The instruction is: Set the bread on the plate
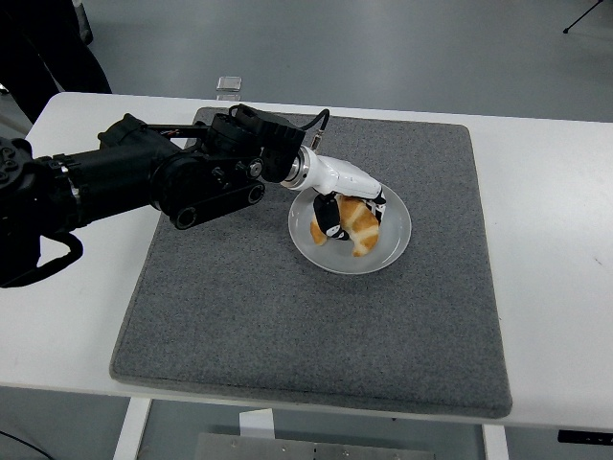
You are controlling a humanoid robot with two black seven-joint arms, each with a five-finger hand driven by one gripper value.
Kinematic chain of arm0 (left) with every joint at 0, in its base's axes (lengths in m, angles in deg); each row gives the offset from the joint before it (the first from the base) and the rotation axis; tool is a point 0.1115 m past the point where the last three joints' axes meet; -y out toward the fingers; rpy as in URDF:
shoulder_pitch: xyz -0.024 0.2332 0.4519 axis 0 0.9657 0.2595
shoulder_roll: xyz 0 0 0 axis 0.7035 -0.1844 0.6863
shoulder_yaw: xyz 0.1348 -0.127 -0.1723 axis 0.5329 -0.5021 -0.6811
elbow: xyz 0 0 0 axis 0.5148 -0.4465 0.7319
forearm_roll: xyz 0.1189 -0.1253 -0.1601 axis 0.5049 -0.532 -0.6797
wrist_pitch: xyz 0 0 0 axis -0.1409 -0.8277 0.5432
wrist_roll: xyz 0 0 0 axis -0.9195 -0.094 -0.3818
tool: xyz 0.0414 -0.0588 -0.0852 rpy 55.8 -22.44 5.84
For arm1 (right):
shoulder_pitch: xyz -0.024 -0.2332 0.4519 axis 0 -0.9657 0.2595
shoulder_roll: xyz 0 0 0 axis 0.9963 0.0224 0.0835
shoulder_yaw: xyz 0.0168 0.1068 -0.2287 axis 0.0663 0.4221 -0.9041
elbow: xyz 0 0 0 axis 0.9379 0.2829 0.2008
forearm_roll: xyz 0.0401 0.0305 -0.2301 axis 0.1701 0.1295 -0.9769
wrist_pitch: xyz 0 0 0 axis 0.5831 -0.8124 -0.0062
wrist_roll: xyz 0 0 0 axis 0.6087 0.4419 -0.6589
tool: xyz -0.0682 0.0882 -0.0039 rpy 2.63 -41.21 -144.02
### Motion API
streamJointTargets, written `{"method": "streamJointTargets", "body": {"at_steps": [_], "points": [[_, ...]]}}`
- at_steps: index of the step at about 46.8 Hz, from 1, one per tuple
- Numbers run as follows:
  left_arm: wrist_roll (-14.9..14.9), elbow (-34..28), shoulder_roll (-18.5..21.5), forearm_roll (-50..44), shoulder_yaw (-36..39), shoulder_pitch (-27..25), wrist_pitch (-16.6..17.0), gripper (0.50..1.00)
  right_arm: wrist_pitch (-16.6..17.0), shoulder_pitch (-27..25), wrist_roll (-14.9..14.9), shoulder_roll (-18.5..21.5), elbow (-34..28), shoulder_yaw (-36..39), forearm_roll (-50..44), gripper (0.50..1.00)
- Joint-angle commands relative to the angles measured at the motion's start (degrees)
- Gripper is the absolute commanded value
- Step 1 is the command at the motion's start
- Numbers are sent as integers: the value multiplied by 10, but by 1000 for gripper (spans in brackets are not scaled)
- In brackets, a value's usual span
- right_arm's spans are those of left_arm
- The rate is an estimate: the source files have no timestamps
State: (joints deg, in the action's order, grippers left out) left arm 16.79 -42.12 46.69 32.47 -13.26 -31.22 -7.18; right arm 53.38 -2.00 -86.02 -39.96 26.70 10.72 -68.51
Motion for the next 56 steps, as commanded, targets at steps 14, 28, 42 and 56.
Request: {"method": "streamJointTargets", "body": {"at_steps": [14, 28, 42, 56], "points": [[0, 0, 1, 5, 0, 5, 16, 500, 0, -1, 0, 0, 0, 0, 0, 952], [1, -7, 4, 5, -1, 6, 18, 990, 0, -1, 0, 0, 0, 0, 0, 952], [1, -46, 39, -21, -26, -9, 16, 996, 0, 0, 0, 0, 0, 0, 0, 952], [0, -93, 116, -233, -138, -32, 12, 1000, 0, 0, 0, 0, 0, 0, 0, 952]]}}
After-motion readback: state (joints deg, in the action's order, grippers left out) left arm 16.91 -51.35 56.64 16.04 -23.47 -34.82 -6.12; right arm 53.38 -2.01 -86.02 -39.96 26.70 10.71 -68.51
